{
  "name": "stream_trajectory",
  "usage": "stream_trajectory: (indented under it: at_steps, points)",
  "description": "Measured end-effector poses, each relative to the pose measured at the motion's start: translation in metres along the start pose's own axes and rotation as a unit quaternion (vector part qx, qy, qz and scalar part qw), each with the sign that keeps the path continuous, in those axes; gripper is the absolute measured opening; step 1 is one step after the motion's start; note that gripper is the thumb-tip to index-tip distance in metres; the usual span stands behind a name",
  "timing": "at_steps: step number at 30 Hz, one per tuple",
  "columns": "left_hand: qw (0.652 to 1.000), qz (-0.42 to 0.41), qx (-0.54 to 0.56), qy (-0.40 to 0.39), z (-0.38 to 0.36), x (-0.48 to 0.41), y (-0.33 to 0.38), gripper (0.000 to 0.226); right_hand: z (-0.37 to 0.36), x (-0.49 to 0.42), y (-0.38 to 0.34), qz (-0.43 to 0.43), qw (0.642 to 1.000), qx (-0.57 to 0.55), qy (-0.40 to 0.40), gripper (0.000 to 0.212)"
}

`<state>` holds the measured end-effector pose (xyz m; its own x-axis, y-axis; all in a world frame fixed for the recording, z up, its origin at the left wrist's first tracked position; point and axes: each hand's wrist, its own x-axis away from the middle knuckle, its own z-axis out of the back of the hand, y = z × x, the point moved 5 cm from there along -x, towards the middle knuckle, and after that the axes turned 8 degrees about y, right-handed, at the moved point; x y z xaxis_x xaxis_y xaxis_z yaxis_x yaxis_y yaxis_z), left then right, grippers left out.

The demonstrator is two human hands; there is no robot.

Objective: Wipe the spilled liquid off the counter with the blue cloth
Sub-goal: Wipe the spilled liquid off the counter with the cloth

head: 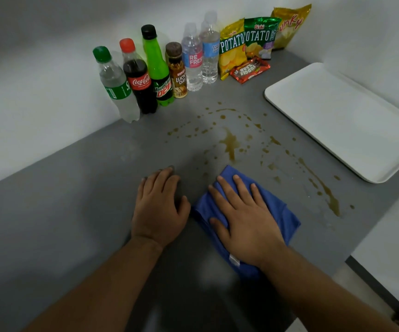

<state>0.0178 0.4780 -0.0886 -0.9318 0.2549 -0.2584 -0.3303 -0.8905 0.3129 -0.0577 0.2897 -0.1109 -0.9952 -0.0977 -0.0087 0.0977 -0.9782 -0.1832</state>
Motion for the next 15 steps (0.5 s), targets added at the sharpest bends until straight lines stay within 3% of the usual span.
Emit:
stream_trajectory:
  at_steps: [4,11,15]
  points:
    - [1.0,0.003,0.01,0.0,0.002,-0.001,0.001,0.047,0.003,0.019,0.024,0.012,1.0,0.001,-0.001,0.07]
    - [1.0,0.005,0.01,-0.013,0.0,0.0,-0.001,0.049,0.004,-0.038,0.014,-0.085,0.996,0.024,0.008,0.076]
    - [1.0,0.009,0.012,-0.013,-0.001,-0.001,-0.002,0.049,-0.003,-0.035,-0.001,-0.032,0.999,0.029,0.006,0.072]
